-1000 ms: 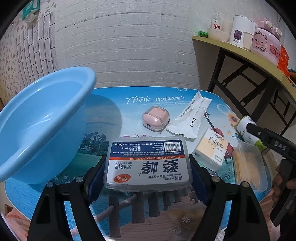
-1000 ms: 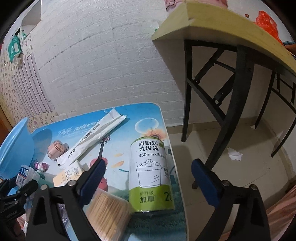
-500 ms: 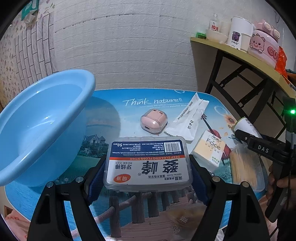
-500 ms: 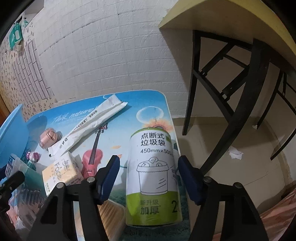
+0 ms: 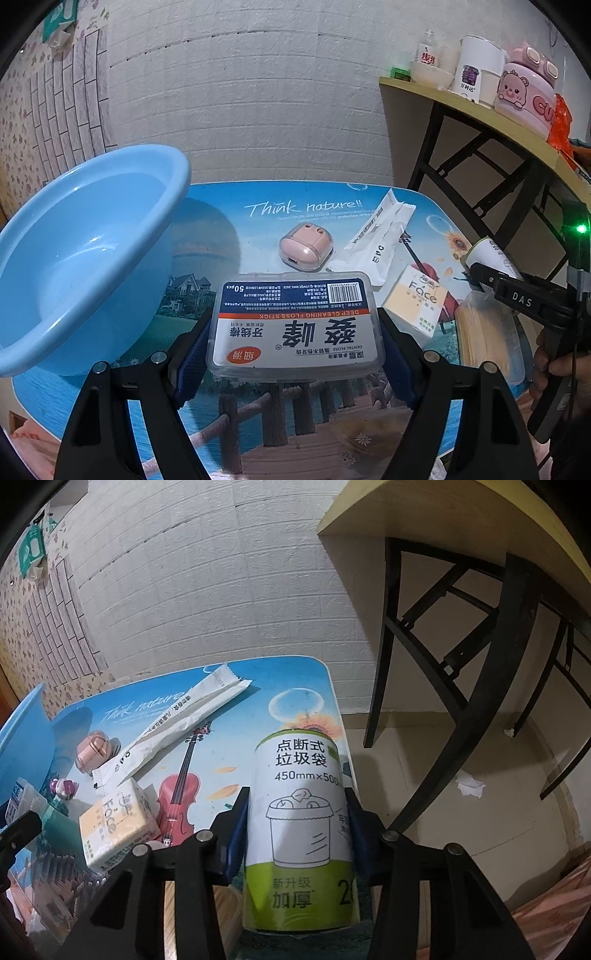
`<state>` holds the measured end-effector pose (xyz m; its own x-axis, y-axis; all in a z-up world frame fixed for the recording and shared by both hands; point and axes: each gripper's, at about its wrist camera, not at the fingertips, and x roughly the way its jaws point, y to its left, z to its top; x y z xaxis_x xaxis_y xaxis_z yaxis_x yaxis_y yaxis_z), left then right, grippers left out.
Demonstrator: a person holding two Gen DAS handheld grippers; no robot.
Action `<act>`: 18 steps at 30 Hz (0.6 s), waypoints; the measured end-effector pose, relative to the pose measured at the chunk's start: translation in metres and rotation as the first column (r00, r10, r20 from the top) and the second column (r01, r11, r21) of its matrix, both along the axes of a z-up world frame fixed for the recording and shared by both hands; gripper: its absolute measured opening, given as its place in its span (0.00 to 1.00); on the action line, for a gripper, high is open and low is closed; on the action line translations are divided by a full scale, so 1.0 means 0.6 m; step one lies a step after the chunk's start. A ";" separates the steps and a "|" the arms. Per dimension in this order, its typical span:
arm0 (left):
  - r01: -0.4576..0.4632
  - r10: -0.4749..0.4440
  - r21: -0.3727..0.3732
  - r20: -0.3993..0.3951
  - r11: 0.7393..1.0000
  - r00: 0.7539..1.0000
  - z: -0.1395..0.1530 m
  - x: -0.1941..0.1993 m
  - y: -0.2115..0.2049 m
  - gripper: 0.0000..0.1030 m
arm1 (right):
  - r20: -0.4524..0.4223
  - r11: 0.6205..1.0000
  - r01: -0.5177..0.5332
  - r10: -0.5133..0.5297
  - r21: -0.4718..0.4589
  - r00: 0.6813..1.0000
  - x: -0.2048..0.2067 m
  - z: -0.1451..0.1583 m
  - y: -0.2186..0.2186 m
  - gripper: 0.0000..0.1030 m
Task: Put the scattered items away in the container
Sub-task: 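Carry the floss box and trash-bag roll over the light blue basin with both tools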
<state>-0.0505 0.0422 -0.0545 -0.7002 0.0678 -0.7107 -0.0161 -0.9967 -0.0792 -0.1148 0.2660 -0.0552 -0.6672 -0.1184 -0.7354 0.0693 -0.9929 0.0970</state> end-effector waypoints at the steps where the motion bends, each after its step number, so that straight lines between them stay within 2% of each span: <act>1: 0.001 -0.001 0.000 -0.002 1.000 1.000 0.002 0.000 0.000 0.77 | -0.003 1.000 0.002 -0.002 -0.003 1.000 0.001 0.003 0.001 0.46; 18: 0.010 -0.010 -0.001 -0.078 1.000 0.997 0.061 0.013 -0.010 0.77 | -0.065 0.997 -0.049 0.045 -0.057 0.997 0.029 0.094 -0.039 0.46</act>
<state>-0.0427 0.0363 -0.0181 -0.7530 0.0746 -0.6538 -0.0319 -0.9965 -0.0770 -0.0972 0.2424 0.0011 -0.7048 -0.1925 -0.6828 0.1239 -0.9811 0.1487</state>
